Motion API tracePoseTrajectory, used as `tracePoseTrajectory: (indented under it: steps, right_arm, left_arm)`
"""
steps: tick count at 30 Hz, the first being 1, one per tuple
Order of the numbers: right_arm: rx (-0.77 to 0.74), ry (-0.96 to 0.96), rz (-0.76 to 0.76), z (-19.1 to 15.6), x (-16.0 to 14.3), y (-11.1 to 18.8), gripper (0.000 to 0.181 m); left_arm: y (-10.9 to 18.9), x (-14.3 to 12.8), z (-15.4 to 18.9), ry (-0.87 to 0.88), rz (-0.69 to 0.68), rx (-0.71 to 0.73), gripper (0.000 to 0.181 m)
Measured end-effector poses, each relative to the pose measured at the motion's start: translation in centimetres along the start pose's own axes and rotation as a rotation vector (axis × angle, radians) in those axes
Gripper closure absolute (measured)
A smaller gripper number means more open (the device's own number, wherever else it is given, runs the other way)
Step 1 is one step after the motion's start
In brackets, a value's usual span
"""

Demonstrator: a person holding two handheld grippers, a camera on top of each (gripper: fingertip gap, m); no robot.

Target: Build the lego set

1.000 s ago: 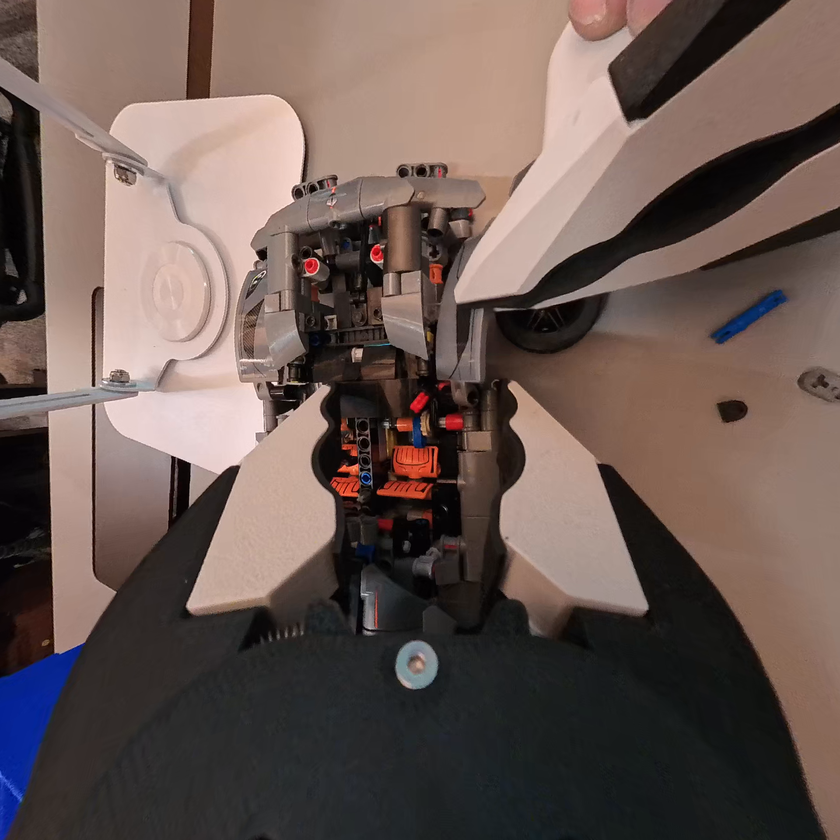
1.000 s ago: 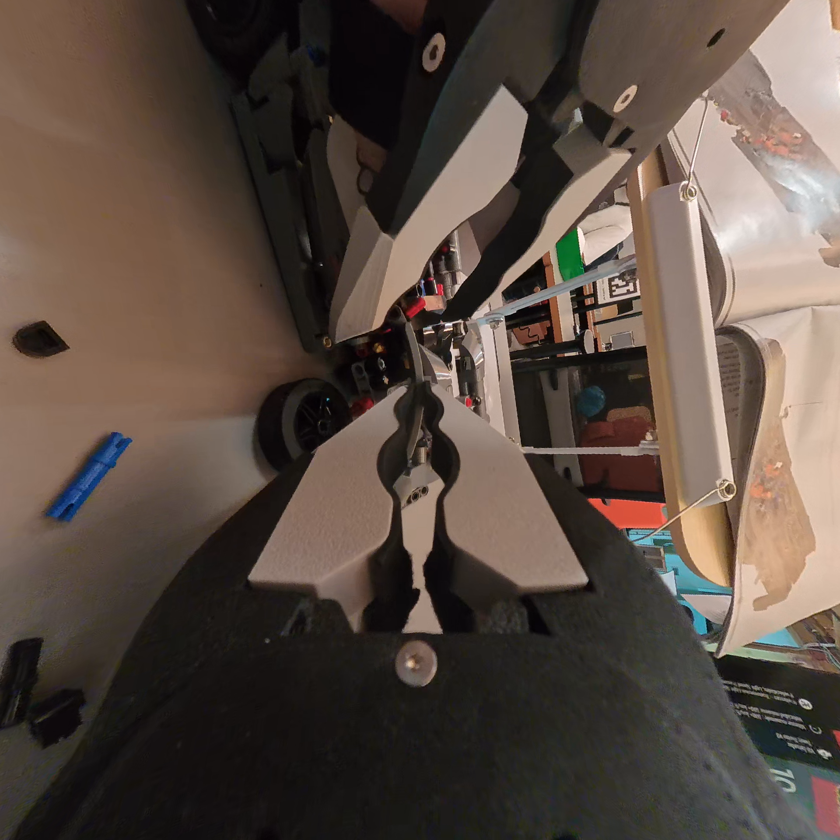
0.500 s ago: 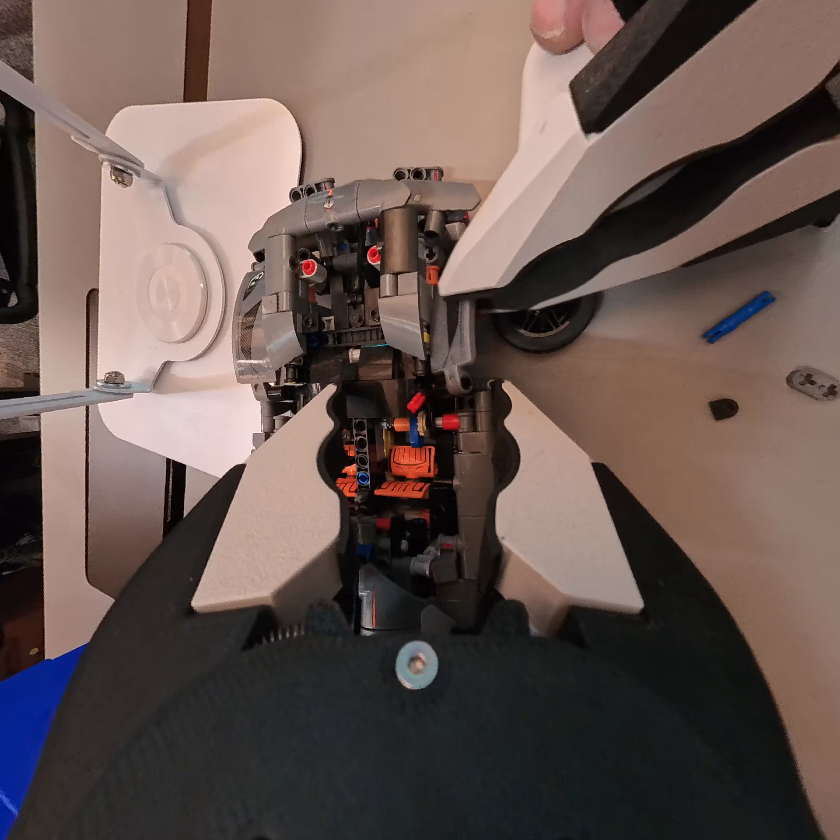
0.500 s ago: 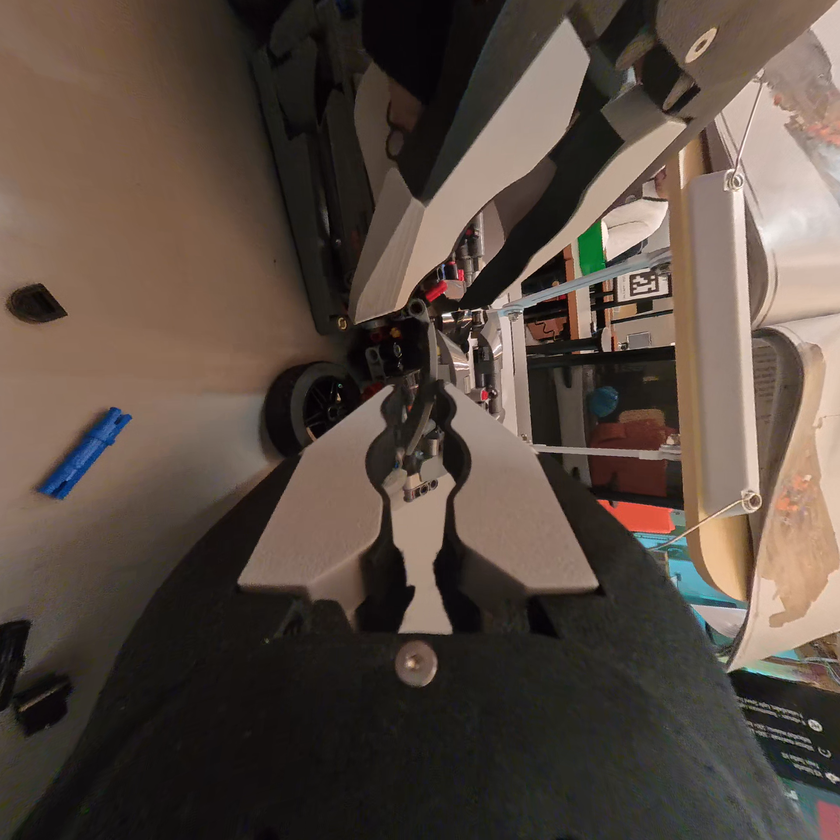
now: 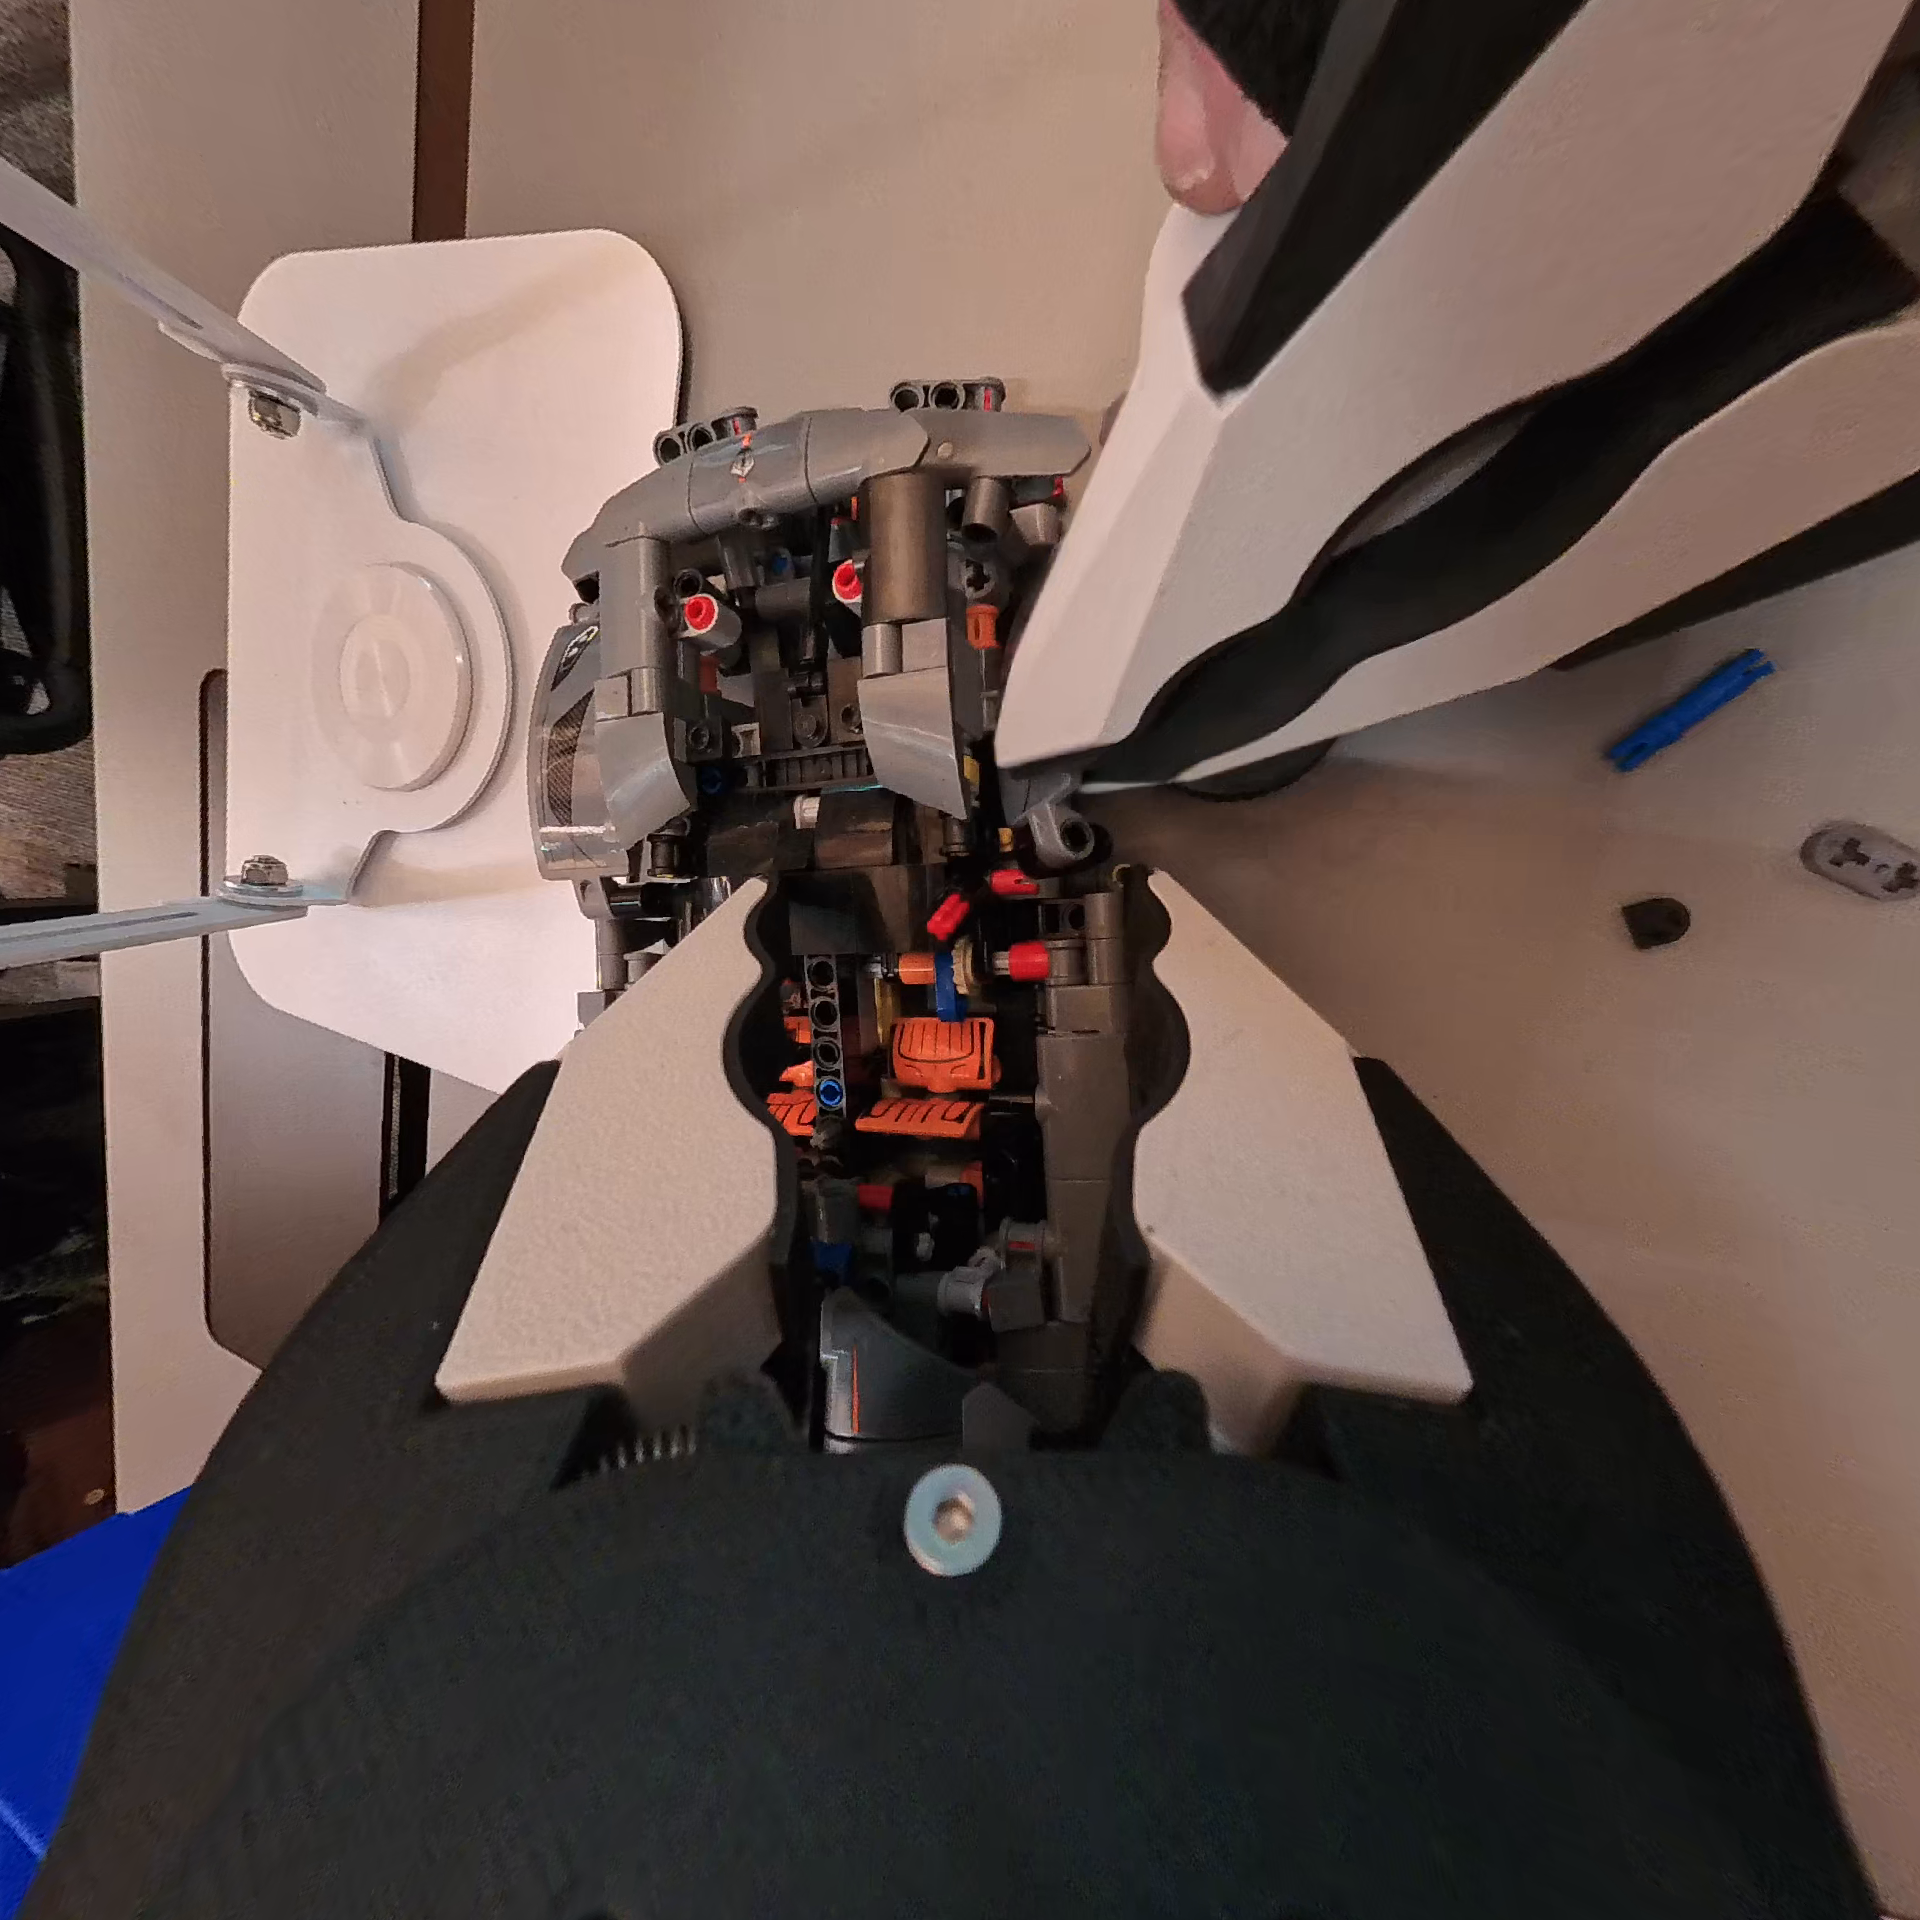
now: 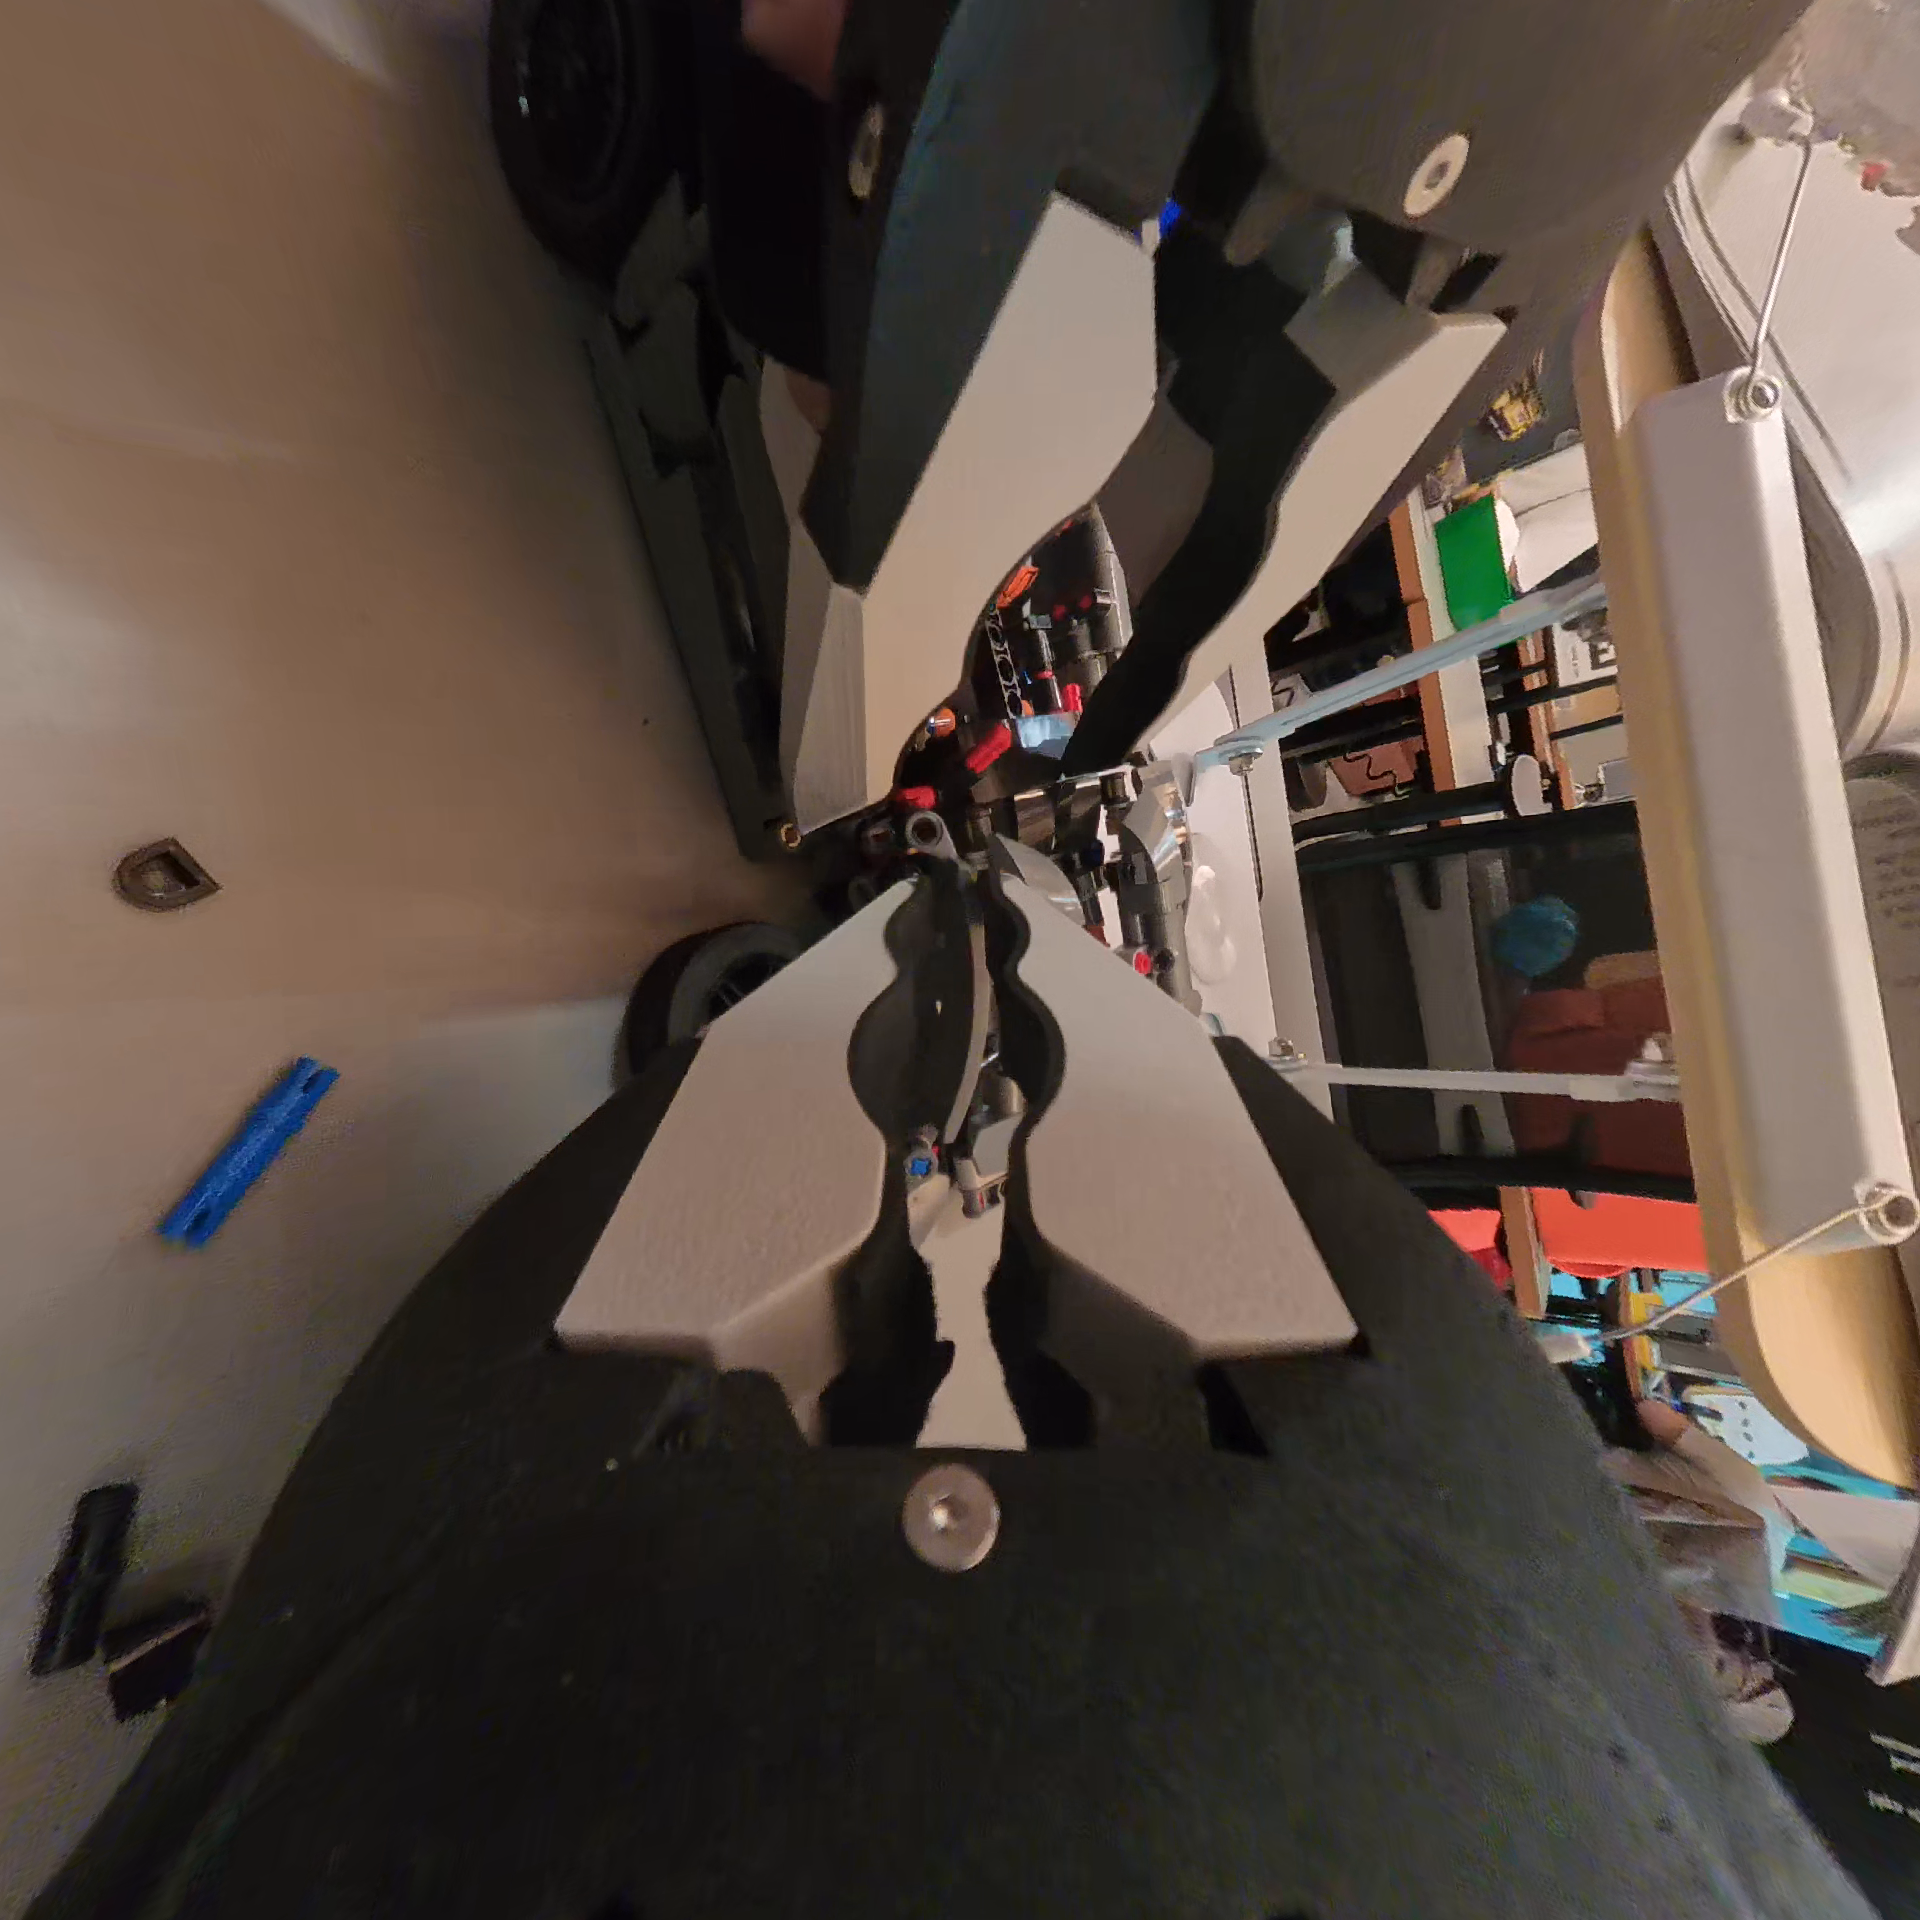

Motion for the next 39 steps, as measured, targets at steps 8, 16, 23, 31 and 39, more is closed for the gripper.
tracePoseTrajectory:
  steps: [8,16,23,31,39]
  right_arm:
    - [0.057,0.017,-0.007,-1.0,0.3,-0.6,0.162]
    - [0.035,0.045,-0.005,-0.8,0.3,-0.9,0.180]
    - [0.003,0.032,0.028,-0.5,0.6,-0.6,0.181]
    - [-0.024,0.021,0.061,-0.4,1.0,-0.3,0.181]
    - [-0.061,0.085,0.046,-0.5,1.2,-1.0,0.181]
  left_arm:
    - [0.0,-0.1,0.0,-0.016,-0.004,0.001,0.119]
    - [0.4,-0.5,0.1,-0.020,-0.020,-0.032,0.113]
    - [0.5,-1.1,-0.2,0.002,-0.044,-0.055,0.104]
    - [0.4,-1.2,-0.2,-0.006,-0.053,-0.044,0.104]
    - [0.3,-1.2,-0.3,-0.006,-0.054,-0.041,0.104]
Point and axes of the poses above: each gripper's, where its closed fingertips meet, y back along the fingers, x out of its top, z = x × y across the jaws, the point moved 5 cm from there along y, back along the fingers, and after that the axes turned 5 degrees about z, right-handed, at the moved point
